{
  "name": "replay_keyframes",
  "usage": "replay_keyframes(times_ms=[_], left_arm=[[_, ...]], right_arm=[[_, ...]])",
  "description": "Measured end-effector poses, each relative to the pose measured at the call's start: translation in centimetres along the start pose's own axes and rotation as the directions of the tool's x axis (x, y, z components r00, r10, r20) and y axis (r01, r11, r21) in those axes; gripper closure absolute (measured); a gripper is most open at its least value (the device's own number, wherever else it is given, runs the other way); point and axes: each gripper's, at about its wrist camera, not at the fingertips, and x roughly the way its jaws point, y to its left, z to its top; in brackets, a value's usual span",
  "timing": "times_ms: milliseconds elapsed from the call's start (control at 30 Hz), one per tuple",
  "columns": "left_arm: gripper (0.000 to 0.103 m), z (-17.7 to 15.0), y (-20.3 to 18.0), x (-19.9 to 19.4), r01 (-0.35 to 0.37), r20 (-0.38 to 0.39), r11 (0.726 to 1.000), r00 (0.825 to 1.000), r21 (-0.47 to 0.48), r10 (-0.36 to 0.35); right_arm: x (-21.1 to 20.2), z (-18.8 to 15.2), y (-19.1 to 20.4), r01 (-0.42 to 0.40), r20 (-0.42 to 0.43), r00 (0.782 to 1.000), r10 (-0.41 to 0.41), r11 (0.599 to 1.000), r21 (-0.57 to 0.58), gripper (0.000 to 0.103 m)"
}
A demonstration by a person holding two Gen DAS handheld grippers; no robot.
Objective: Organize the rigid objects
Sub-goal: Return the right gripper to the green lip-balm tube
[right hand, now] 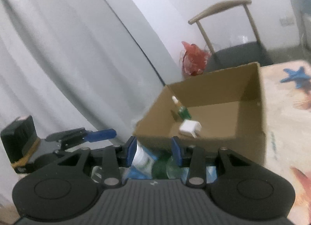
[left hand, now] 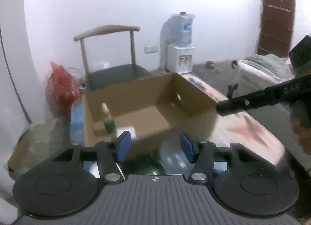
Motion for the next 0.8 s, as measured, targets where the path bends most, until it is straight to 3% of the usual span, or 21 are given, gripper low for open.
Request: replay_keyframes(times_ms=[233,433,633,800], left_arm=[[0.046,-6.2,-2.8,1.7,0.073,-0.014,0.997,0.997,-0.013,-0.073],[0.046,-9.1,-6.4,4.5,0.087,-0.034,0.994,0.996,0.063,-0.085],[0.047,-10.2,-8.7,7.2,0.091,-0.056,0.985,0.995,0.144,-0.084],[0.050,-10.8,-9.8,8.3,0.055,-0.071,0.979,0.997,0.198,-0.042]], right_arm=[[-0.2,-6.7,0.5,0.143,0.003,0.990,-0.143,0.986,-0.085,0.061],[2.1,-10.0,-0.6,0.274,-0.061,0.956,-0.286,0.950,-0.146,0.061],[3.9,-10.4,-1.8,0.304,-0.112,0.938,-0.329,0.932,-0.196,0.062],[5.6,-10.2,-2.3,0.290,-0.153,0.930,-0.333,0.924,-0.247,0.063]])
